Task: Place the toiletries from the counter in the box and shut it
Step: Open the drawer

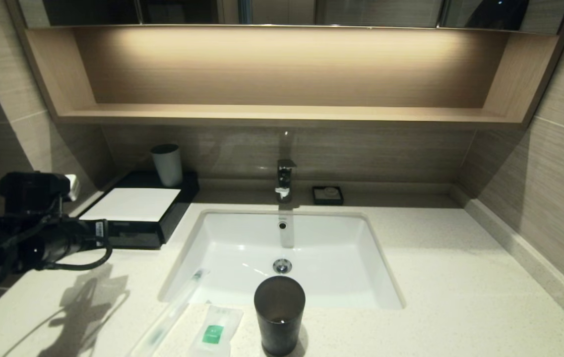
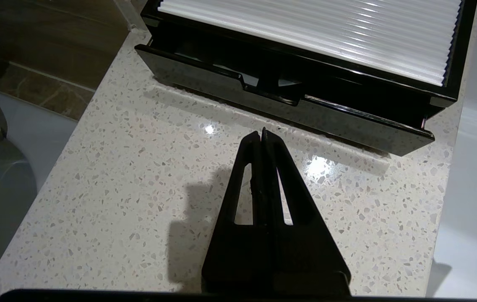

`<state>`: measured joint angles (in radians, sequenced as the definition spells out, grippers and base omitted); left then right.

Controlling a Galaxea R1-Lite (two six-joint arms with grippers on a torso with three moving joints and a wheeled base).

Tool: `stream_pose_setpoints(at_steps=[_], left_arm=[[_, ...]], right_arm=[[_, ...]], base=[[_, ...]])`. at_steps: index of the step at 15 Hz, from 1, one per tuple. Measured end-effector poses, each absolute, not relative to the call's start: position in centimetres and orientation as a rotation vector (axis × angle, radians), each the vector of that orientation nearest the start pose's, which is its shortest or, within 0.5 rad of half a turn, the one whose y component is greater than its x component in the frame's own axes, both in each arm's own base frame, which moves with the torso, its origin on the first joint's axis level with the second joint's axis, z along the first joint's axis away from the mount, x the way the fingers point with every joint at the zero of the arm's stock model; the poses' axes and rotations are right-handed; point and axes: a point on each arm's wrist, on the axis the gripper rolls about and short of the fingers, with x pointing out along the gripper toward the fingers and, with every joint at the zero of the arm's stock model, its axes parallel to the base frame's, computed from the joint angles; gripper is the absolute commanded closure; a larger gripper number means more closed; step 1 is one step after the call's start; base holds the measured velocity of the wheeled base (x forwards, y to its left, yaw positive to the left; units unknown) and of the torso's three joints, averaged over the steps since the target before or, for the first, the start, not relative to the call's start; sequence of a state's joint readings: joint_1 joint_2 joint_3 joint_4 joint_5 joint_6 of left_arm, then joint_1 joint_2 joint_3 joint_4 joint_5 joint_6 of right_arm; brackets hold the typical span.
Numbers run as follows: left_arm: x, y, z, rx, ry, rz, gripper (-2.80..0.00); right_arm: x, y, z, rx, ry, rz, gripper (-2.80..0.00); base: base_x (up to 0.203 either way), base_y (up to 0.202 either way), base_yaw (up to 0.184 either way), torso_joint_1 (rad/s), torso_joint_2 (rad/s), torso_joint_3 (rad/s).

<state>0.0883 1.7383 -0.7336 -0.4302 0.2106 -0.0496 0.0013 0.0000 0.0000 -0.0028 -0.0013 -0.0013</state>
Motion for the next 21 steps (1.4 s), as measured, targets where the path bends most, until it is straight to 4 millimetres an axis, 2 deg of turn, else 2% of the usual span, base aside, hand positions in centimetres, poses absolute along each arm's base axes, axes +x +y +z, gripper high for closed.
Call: stream_pose_setpoints(at_steps=[11,16,21], left_arm=[[31.0,3.2,10.6,-0.04,0.629,0.312,0.0],[31.9,3.4,10.4,-0.047,0.598,0.314,0.0],[32.9,4.3,10.5,-0.05,0.583,0.338,0.0]], right_arm=[[-2.3,0.0,7.6,-0.001,-0.003,0.0,0.0],[-2.3,0.0,7.6,-0.002,-0.003,0.0,0.0],[-2.3,0.0,7.6,-0.001,-0.003,0.0,0.0]], base=[[0.0,0.0,0.0,0.0,0.0,0.0],[0.0,0.0,0.0,0.0,0.0,0.0],[0.0,0.0,0.0,0.0,0.0,0.0]])
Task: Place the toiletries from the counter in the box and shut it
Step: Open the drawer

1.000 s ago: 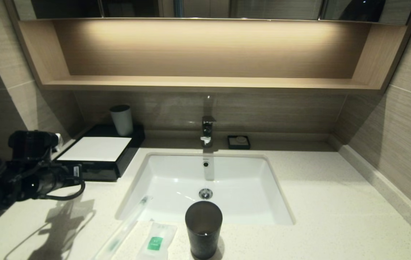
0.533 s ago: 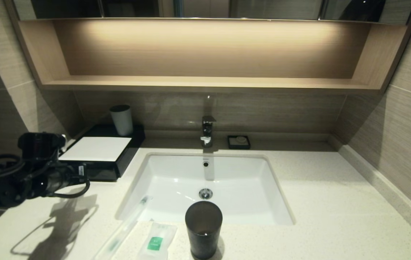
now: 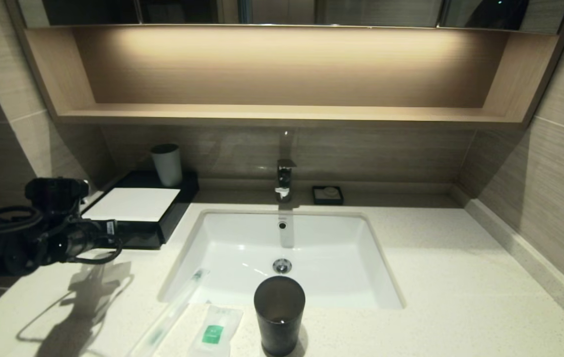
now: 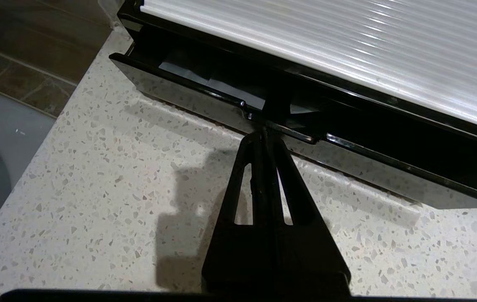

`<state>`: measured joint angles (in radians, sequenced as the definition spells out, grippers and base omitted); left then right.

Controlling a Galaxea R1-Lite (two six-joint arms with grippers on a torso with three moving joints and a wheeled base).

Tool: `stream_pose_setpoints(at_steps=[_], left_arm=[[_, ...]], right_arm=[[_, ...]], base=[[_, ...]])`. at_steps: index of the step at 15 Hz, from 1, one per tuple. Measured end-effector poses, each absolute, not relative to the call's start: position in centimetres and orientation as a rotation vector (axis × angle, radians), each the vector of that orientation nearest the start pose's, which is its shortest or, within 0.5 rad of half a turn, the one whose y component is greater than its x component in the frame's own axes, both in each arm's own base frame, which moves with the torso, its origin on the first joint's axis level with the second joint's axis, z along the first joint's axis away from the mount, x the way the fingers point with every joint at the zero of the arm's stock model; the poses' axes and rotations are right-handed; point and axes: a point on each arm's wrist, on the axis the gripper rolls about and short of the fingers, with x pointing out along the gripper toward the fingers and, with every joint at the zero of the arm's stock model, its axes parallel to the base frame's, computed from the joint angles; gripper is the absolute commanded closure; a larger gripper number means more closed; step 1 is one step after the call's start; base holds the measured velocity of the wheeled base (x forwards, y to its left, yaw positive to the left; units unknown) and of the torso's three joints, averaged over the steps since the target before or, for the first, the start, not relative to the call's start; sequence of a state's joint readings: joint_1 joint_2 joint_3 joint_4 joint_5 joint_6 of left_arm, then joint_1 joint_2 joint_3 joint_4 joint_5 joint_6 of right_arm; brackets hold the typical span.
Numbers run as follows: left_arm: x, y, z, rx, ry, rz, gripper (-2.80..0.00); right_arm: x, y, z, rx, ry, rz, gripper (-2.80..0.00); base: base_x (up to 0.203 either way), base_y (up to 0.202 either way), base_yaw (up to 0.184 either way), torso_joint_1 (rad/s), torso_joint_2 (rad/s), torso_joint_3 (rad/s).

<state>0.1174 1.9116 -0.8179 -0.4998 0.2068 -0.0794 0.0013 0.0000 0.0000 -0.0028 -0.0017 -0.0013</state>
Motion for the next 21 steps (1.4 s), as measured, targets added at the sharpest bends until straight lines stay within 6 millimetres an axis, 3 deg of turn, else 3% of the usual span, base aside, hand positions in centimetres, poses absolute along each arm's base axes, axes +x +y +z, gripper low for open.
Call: stream_pose_setpoints(at_steps=[8,16,21], left_arm=[[32.9,4.6,10.4,-0.057,0.585,0.338,0.0],[30.7,4.6,11.4,-0.113,0.501,0.29,0.0],[31.2,4.7,10.4,-0.12,0.488,0.263,0.0]], right_arm=[[-2.3,0.0,7.6,-0.001,-0.003,0.0,0.0],[-2.3,0.0,7.6,-0.001,-0.003,0.0,0.0],[-2.3,0.0,7.6,-0.001,-0.003,0.0,0.0]], base=[[0.0,0.0,0.0,0.0,0.0,0.0],[0.0,0.0,0.0,0.0,0.0,0.0],[0.0,0.0,0.0,0.0,0.0,0.0]])
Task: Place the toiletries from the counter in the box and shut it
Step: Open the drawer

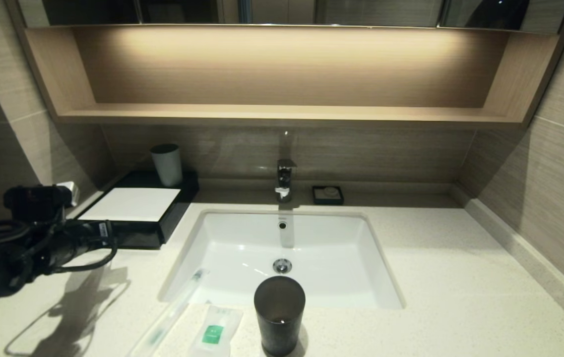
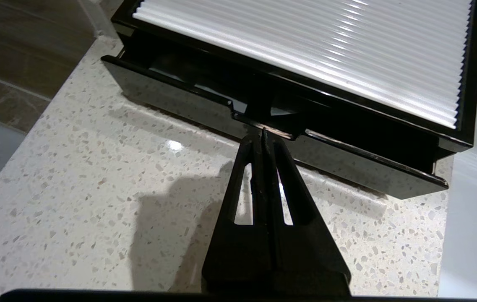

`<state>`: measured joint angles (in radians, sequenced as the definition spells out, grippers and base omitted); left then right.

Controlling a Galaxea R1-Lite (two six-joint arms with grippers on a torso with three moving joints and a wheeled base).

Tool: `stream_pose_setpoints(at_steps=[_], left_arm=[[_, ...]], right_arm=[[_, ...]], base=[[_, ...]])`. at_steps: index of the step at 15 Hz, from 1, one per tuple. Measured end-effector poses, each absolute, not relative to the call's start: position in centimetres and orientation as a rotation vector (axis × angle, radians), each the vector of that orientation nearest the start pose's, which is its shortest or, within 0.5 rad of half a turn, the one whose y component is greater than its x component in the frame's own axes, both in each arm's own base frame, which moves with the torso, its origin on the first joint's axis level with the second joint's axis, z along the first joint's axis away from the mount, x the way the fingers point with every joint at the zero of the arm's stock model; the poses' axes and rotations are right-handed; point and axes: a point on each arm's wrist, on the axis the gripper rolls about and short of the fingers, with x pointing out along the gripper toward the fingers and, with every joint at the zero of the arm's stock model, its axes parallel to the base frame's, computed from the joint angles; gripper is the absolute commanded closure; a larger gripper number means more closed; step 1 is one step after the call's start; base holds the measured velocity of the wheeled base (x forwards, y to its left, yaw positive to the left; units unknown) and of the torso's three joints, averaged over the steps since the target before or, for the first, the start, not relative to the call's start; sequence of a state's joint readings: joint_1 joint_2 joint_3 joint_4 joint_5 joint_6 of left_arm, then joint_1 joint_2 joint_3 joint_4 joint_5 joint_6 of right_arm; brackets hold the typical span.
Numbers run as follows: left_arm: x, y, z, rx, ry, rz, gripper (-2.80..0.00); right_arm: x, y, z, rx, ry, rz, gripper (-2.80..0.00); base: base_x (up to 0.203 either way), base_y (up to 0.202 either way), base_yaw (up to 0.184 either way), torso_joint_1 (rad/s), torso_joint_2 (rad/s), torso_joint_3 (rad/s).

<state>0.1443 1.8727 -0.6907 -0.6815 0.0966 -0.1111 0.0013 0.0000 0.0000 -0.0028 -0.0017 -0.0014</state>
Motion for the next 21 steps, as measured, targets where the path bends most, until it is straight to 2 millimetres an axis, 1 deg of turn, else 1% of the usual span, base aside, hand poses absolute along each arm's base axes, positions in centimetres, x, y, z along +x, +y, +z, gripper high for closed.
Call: stream_pose_setpoints(at_steps=[10,17,21], left_arm=[[32.8,5.2,9.2,-0.122,0.496,0.197,0.0],[33.6,5.5,8.8,-0.118,0.498,0.195,0.0],[34.0,5.6,8.2,-0.106,0.5,0.193,0.0]], right_arm=[[-2.3,0.0,7.6,-0.001,-0.003,0.0,0.0],[-2.3,0.0,7.6,-0.001,-0.003,0.0,0.0],[-2.3,0.0,7.6,-0.001,-0.002,0.0,0.0]], base=[[0.0,0.0,0.0,0.0,0.0,0.0],[0.0,0.0,0.0,0.0,0.0,0.0],[0.0,0.0,0.0,0.0,0.0,0.0]])
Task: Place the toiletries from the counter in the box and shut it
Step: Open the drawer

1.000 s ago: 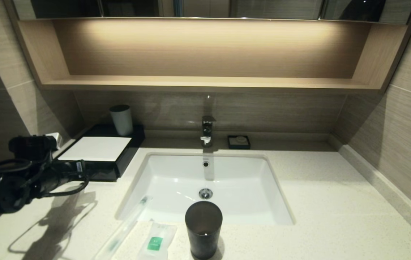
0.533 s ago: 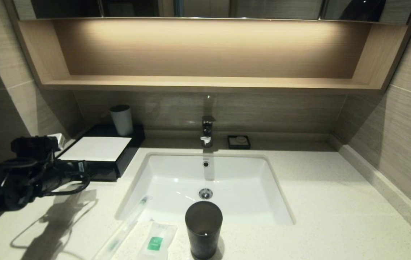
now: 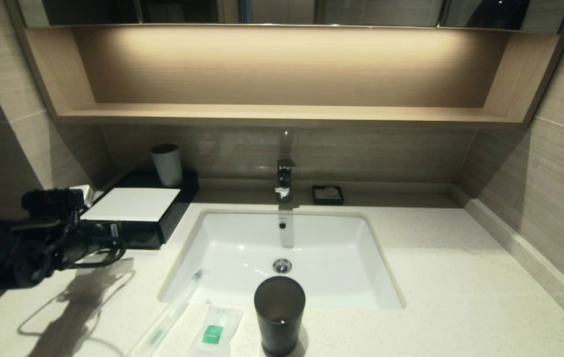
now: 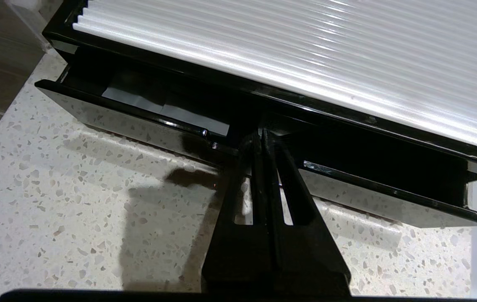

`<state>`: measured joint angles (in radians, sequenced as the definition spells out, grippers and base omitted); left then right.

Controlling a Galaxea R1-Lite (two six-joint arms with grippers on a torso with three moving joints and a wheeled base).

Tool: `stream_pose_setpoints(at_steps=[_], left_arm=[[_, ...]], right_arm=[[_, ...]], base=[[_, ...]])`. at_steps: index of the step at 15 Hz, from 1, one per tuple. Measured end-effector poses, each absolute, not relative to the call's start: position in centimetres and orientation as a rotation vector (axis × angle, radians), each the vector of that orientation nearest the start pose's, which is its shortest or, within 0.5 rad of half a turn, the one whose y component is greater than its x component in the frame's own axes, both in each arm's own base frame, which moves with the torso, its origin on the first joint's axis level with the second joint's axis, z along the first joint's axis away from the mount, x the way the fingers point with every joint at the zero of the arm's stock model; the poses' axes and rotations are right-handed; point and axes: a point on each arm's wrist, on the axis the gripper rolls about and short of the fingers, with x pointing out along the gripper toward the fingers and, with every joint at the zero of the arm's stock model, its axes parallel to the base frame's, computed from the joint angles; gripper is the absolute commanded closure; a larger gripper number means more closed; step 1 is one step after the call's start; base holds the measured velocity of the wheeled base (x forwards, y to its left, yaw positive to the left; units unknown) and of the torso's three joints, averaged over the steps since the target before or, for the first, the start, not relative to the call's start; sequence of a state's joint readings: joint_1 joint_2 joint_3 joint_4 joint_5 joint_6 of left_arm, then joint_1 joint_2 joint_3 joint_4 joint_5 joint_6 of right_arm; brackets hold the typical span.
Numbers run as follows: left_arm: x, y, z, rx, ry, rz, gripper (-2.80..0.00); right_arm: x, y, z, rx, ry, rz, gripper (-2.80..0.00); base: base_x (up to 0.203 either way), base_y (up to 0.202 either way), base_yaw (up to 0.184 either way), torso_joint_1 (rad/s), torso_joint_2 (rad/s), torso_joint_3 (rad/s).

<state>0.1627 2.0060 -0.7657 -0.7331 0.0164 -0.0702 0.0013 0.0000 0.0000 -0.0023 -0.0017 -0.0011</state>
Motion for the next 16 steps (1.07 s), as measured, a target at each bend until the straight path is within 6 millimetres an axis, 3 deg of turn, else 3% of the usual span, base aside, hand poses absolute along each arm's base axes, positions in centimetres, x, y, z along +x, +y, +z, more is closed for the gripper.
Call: stream_pose_setpoints(at_steps=[16], left_arm=[[35.1,7.0,7.9,-0.091,0.487,0.218,0.0]], right_arm=[[-2.3,0.0,7.6,-0.002,-0.003,0.0,0.0]], base=[[0.0,0.0,0.0,0.0,0.0,0.0]])
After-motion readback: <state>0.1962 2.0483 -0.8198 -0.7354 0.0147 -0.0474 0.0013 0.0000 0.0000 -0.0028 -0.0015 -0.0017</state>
